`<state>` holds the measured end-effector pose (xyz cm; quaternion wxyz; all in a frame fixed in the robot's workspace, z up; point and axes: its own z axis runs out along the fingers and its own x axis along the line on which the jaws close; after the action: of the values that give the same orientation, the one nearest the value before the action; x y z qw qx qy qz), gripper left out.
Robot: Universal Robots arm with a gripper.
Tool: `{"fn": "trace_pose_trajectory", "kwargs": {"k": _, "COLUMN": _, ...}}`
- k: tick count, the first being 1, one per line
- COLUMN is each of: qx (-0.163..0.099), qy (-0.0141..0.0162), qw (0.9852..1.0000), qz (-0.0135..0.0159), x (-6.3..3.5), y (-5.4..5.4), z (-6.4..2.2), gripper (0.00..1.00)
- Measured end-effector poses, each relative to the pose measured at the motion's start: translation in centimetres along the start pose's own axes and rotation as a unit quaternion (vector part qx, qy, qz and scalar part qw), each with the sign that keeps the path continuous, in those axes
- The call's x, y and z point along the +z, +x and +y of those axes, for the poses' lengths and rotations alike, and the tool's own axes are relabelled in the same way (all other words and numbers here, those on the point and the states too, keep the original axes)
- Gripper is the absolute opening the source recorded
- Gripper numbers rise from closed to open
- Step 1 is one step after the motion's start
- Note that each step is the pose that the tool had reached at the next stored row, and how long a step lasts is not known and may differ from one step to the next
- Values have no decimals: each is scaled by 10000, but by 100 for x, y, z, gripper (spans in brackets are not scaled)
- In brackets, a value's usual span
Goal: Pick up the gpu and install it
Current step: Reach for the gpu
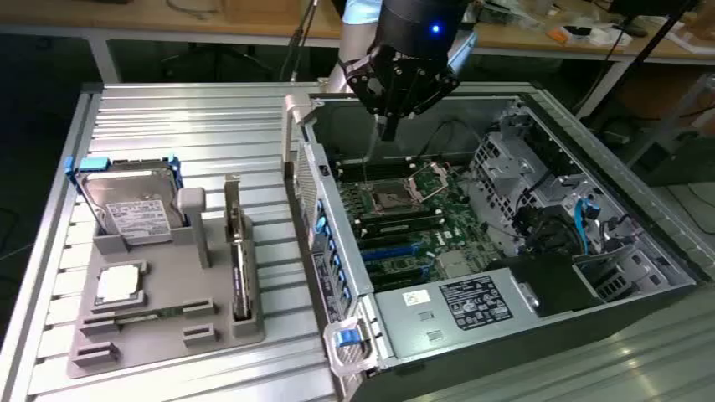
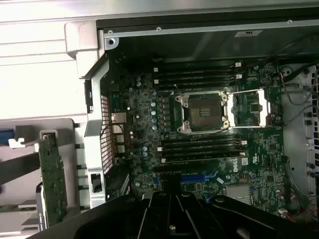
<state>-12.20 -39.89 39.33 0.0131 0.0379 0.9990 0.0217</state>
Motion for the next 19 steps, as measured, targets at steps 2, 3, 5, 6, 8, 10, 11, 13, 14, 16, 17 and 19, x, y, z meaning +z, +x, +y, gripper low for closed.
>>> {"fn": "trace_pose_trajectory", "kwargs": {"k": 2, "qx": 0, "qy": 0, "qw": 10000, "qz": 0, "x": 0, "y": 0, "z": 0, "gripper": 11}}
{"fn": "trace_pose_trajectory", "kwargs": {"k": 3, "qx": 0, "qy": 0, "qw": 10000, "qz": 0, "x": 0, "y": 0, "z": 0, "gripper": 11}}
{"fn": "trace_pose_trajectory", "kwargs": {"k": 5, "qx": 0, "qy": 1, "qw": 10000, "qz": 0, "x": 0, "y": 1, "z": 0, "gripper": 11}}
{"fn": "trace_pose_trajectory", "kwargs": {"k": 6, "qx": 0, "qy": 0, "qw": 10000, "qz": 0, "x": 0, "y": 3, "z": 0, "gripper": 11}}
{"fn": "trace_pose_trajectory", "kwargs": {"k": 8, "qx": 0, "qy": 0, "qw": 10000, "qz": 0, "x": 0, "y": 5, "z": 0, "gripper": 11}}
{"fn": "trace_pose_trajectory", "kwargs": {"k": 10, "qx": 0, "qy": 0, "qw": 10000, "qz": 0, "x": 2, "y": 13, "z": -1, "gripper": 11}}
{"fn": "trace_pose_trajectory", "kwargs": {"k": 11, "qx": 0, "qy": 0, "qw": 10000, "qz": 0, "x": 2, "y": 13, "z": -1, "gripper": 11}}
{"fn": "trace_pose_trajectory", "kwargs": {"k": 13, "qx": 1, "qy": 0, "qw": 10000, "qz": 0, "x": 2, "y": 18, "z": -1, "gripper": 11}}
{"fn": "trace_pose_trajectory", "kwargs": {"k": 14, "qx": 1, "qy": 0, "qw": 10000, "qz": 0, "x": 2, "y": 22, "z": -2, "gripper": 11}}
{"fn": "trace_pose_trajectory", "kwargs": {"k": 16, "qx": 0, "qy": 0, "qw": 10000, "qz": 0, "x": 2, "y": 29, "z": -2, "gripper": 11}}
{"fn": "trace_pose_trajectory", "kwargs": {"k": 17, "qx": 0, "qy": 0, "qw": 10000, "qz": 0, "x": 2, "y": 35, "z": -3, "gripper": 11}}
{"fn": "trace_pose_trajectory", "kwargs": {"k": 19, "qx": 0, "qy": 0, "qw": 10000, "qz": 0, "x": 1, "y": 43, "z": -3, "gripper": 11}}
